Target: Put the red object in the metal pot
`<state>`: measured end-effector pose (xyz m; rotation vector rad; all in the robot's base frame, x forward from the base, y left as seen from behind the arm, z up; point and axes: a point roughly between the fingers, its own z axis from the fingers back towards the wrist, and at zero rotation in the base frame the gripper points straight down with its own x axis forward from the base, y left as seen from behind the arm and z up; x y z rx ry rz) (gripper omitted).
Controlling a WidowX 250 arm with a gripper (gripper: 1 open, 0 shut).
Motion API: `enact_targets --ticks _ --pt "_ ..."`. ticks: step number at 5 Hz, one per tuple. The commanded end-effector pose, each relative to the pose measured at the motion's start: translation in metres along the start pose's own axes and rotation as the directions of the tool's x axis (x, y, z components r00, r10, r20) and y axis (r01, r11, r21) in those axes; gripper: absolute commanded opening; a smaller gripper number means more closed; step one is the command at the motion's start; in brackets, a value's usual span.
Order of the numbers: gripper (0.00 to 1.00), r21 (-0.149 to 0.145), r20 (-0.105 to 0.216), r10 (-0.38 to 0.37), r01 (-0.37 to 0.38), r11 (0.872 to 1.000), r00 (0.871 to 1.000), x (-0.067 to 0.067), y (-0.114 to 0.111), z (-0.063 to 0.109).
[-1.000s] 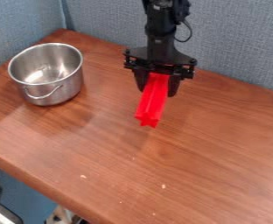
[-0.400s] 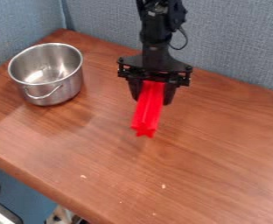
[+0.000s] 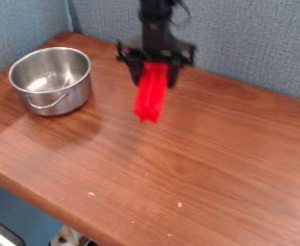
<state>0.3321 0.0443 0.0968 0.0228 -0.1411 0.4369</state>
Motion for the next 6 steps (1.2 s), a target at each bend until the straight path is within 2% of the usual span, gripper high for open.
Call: enact_targets --ticks 1,2,3,4,5,6 --pt "0.0 -0.005 0.034 0.076 -0.076 0.997 0.996 0.036 0.026 0.028" --pt "0.0 0.012 0.037 0.146 -0.147 0.989 0.989 0.048 0.048 0.027" --pt "0.0 0.019 0.052 0.23 -0.231 0.973 0.972 0.051 0.072 0.025" --pt "0.0 0.054 0.061 0.329 -0.332 0.942 0.942 0.071 0.11 0.025" --pt "0.0 0.063 0.072 0.401 -0.405 0.912 0.913 0.089 0.132 0.024" --pt "0.0 0.053 0.079 0.403 -0.408 0.912 0.912 0.102 0.124 0.024"
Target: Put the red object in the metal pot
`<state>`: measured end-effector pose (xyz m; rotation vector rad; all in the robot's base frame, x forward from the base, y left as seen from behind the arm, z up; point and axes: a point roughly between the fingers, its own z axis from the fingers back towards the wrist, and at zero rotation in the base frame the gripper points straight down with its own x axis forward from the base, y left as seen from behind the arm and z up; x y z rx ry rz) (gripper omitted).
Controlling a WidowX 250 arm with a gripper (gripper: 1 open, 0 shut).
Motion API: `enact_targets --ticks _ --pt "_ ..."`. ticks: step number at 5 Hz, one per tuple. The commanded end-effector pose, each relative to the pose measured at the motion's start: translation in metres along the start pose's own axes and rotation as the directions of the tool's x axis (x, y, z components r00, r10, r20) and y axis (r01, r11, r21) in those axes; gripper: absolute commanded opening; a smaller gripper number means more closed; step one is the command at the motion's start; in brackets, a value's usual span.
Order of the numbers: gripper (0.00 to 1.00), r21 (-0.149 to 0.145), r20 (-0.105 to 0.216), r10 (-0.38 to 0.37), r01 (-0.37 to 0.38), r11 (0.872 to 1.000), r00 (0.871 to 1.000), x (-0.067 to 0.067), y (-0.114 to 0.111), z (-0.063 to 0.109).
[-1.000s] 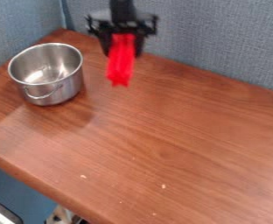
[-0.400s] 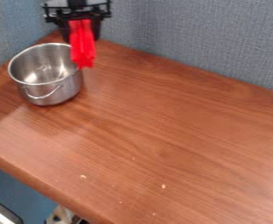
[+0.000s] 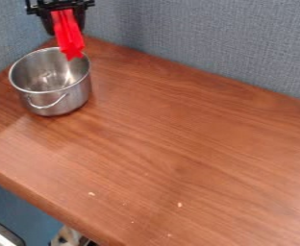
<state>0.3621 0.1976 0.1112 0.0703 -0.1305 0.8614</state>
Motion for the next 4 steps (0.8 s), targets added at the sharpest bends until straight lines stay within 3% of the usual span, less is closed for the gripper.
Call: enact_targets --ticks 1,2,4 --pt "0.0 -0.04 0.071 0.017 -0.015 0.999 0.997 -0.002 -0.007 0.022" --pt "0.0 -0.07 0.073 0.009 -0.004 0.998 0.997 -0.015 -0.018 0.03" --pt "0.0 -0.045 0.083 0.01 -0.006 0.999 0.996 -0.024 -0.023 0.064"
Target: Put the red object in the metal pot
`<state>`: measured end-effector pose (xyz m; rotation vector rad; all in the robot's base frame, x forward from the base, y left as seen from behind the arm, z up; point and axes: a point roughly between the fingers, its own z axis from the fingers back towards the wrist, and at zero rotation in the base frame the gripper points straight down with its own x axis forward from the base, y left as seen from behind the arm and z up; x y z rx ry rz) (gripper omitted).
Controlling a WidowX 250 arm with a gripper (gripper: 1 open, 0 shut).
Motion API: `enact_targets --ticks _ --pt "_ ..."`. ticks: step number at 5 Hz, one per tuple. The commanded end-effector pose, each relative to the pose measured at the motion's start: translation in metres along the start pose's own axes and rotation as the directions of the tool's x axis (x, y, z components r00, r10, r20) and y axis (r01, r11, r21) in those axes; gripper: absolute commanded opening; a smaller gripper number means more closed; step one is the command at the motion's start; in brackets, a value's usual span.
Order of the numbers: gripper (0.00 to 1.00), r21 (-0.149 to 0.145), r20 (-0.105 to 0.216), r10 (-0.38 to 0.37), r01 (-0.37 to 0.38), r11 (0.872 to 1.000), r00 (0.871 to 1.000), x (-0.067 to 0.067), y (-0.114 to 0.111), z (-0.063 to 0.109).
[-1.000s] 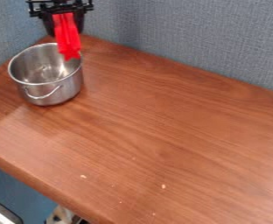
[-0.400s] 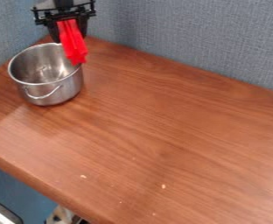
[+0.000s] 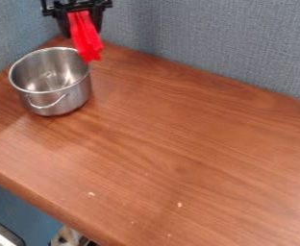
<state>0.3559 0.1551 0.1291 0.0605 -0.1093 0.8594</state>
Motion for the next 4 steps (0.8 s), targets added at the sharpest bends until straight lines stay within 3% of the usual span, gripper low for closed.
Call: enact_targets --ticks 1,3,4 --pt "0.0 -0.034 0.113 -0.036 0.04 0.999 0.993 -0.002 -0.014 0.047" --pt "0.0 0.005 0.176 0.024 -0.025 1.0 0.984 0.027 -0.003 0.03" --pt "0.0 0.028 0.18 0.056 -0.062 0.998 0.982 0.028 0.013 0.016"
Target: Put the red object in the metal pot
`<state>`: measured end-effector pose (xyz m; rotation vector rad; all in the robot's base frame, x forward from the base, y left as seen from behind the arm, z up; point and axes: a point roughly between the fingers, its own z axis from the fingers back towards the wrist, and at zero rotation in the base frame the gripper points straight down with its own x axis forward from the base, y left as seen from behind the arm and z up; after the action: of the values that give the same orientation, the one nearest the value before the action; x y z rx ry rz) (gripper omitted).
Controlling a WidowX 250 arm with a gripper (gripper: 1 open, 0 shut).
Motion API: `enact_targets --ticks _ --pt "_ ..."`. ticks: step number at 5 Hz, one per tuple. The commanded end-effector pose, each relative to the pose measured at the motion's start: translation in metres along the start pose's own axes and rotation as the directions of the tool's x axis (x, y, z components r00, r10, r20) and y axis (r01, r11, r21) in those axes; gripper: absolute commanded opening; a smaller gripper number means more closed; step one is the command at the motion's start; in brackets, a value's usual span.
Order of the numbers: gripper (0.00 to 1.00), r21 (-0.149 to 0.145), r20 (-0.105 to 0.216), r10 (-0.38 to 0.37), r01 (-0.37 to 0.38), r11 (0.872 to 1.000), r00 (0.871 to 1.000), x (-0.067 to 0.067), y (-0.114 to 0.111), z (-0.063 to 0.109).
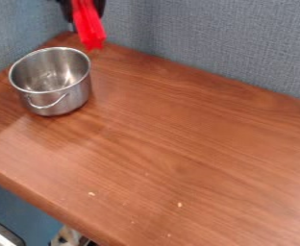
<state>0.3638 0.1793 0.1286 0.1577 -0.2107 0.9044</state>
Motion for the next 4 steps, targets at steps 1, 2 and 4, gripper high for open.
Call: enact_targets --ticks 1,2,4 --pt "0.0 -0.03 0.068 0.014 -0.012 0.999 0.998 0.006 -0.002 0.018" --pt "0.0 0.029 0.06 0.085 -0.087 0.996 0.995 -0.003 0.021 0.003" --pt "0.0 0.025 0.07 0.076 -0.078 0.997 0.995 -0.006 0.045 0.001"
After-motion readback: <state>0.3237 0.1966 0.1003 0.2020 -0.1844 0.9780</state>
